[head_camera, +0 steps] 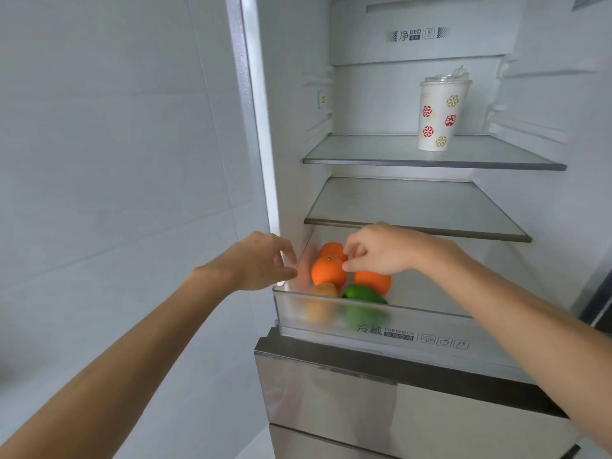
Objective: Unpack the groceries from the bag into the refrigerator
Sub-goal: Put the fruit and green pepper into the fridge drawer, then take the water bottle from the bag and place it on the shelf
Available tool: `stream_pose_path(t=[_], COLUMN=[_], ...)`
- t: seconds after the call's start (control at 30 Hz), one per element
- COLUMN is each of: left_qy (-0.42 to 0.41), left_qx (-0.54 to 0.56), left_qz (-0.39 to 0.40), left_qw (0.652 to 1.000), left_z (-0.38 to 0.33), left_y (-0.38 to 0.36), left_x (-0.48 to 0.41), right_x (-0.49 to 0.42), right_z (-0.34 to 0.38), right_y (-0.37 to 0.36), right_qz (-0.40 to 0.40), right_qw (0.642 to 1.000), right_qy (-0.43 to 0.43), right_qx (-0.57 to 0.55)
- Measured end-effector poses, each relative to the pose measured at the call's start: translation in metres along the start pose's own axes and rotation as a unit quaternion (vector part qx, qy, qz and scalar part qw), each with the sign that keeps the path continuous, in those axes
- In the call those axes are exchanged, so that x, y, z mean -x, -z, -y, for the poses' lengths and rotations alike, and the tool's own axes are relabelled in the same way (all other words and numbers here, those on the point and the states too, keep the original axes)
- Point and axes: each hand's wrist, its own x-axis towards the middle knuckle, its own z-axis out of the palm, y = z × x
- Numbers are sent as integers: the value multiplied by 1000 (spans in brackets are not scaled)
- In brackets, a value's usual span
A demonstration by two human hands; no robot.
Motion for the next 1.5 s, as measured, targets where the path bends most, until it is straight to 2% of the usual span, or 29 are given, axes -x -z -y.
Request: stream_pose_path(t=[0.13,0.3,0.5,0.7,0.9,1.13,1.3,1.5], left_qy=[26,74,161,256,365,477,533,575], left_qx=[-3,-3,48,104,139,206,269,338], left_qz=[13,25,57,59,69,104,159,141], left_qw=[1000,997,984,959,918,848,787,731], left_z=[29,78,164,257,337,381,390,403], left_y=[17,29,26,-21,-107,-245,-366,-543], left_x=[41,102,191,295,400,502,544,548], right_x=[9,14,10,-2,-22,-41,-37,-38], right_z=[48,125,229,327,401,459,472,449], right_y=[7,-6,-44,-129,-236,-399,-535,-714], right_qz=[-42,-29,42,142,257,374,440,482], right_qw=[998,997,993,979,942,883,842,815], right_qy=[29,68,108,144,183,217,251,265], right_qx=[-28,-33,-8,38,116,182,188,183])
